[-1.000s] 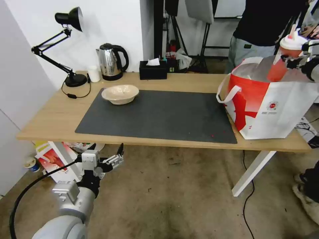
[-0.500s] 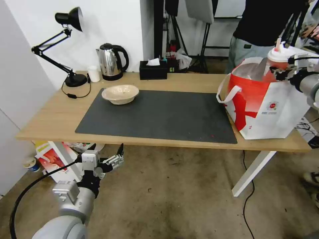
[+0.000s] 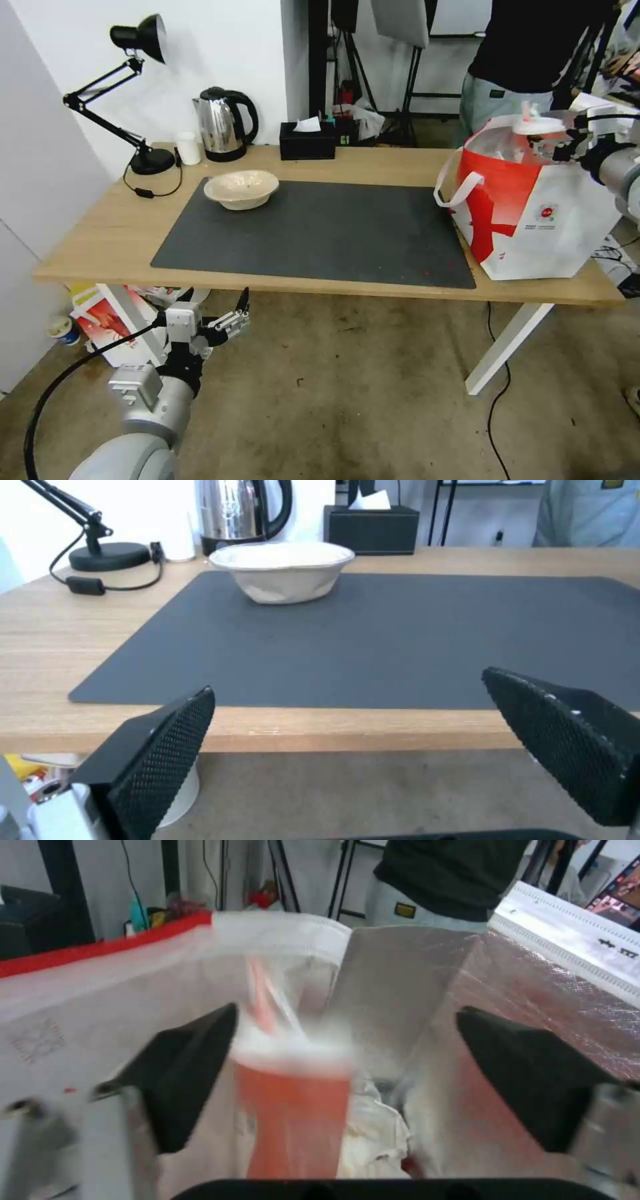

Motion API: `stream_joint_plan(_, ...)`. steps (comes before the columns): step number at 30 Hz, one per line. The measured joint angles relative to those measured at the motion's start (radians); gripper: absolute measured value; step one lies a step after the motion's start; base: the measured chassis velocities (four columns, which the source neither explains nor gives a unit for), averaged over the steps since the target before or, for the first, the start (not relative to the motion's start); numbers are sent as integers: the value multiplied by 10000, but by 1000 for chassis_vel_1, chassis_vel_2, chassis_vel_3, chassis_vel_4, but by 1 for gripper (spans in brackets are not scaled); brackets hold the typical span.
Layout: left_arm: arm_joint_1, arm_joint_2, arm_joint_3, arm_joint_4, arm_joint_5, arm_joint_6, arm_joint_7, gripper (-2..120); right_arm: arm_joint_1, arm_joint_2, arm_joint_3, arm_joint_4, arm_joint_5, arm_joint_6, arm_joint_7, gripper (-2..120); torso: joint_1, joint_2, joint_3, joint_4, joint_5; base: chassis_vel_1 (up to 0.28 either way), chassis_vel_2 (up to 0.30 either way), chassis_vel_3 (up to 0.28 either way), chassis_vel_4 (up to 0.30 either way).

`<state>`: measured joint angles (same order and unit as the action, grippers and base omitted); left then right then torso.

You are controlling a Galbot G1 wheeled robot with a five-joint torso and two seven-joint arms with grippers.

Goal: Pick up the trash from the table and place it into the takeout bag.

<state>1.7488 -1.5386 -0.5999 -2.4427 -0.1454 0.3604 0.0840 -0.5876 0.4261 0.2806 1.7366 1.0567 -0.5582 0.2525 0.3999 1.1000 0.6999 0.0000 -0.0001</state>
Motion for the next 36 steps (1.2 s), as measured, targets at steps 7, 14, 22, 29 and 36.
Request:
stream_joint_plan(7, 23, 39, -47, -9, 5, -20, 6, 100, 117, 159, -184, 35, -9, 40, 100, 100, 0, 0, 0, 2, 0, 0, 0, 0, 0)
stream_joint_plan(14, 28, 44, -48, -9, 5, -24, 6, 100, 246, 165, -276, 81, -34, 38, 179, 100, 0, 0, 0, 1, 0, 0, 0, 0, 0)
stream_joint_plan(22, -14, 77, -48, -10, 5, -27, 7, 100, 258, 129, -280, 116, -34, 83, 199, 100, 0, -1, 0, 0, 1, 0, 0, 0, 0)
stream_joint_plan(29, -6, 111, -93, -27, -12, -27, 10, 100, 158, 122, 205, 795, 325, 510, 366, 100, 0, 0, 0, 0, 1, 0, 0, 0, 0)
stream_joint_plan(36, -3, 108, -205, -52, -67, -32, 10, 100, -598, 397, 1290, 2452, 1115, 2556, 1327, 100, 1, 0, 0, 1, -1, 0, 0, 0, 0)
